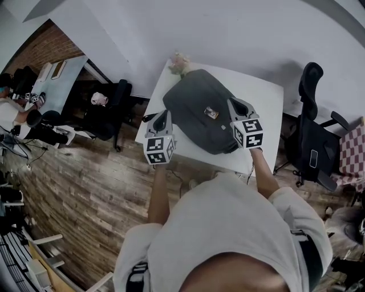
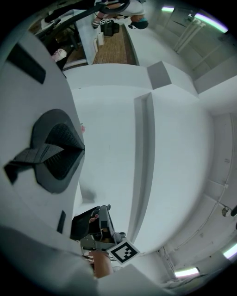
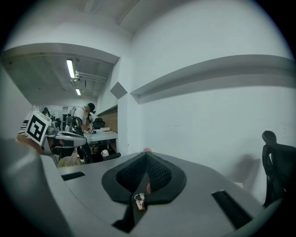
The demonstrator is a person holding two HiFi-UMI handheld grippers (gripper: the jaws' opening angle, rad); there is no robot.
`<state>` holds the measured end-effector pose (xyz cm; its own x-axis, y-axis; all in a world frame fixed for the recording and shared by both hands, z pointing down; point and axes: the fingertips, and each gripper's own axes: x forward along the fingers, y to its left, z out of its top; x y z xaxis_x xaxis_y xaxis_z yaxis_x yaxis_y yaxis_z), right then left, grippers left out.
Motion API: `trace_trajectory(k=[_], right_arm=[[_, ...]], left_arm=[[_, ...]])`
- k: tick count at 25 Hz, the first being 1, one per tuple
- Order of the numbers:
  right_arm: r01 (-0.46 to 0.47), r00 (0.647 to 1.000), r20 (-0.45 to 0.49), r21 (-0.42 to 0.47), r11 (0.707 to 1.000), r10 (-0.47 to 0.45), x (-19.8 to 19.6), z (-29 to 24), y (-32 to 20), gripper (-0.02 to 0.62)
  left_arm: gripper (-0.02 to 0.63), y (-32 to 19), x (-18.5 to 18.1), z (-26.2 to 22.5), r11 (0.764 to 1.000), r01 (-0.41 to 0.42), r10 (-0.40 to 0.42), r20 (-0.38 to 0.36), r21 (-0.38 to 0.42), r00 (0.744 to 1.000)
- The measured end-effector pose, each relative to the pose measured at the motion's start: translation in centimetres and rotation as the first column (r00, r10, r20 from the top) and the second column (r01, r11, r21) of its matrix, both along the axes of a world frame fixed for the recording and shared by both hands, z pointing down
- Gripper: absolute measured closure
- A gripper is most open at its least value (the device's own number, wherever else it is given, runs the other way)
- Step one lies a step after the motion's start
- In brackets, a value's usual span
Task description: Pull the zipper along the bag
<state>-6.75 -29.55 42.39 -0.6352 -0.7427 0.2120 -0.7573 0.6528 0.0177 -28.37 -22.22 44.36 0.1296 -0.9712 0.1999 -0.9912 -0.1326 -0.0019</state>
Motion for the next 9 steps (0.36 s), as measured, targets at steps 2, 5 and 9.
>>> trace_trajectory(k=[2, 5, 9], right_arm=[[0.004, 1.0, -0.001, -0.002, 1.0, -0.004, -0.14, 0.06, 0.18, 0.581], [0.007, 1.0, -0.002, -0.001, 1.0, -0.007, -0.52, -0.2, 0.0, 0.581], [0.006, 1.0, -0.005, -0.003, 1.0, -0.006, -0.51, -0.08, -0.52, 0.581]], left_arm=[[0.58, 0.14, 0.11, 0.22, 1.0, -0.002, 0.002, 0.004, -0.006, 1.0], [0.58, 0.01, -0.04, 0.34, 1.0, -0.002, 0.002, 0.005, -0.013, 1.0], [0.58, -0.29, 0.05, 0.63, 1.0, 0.0, 0.001, 0.002, -0.02, 1.0]])
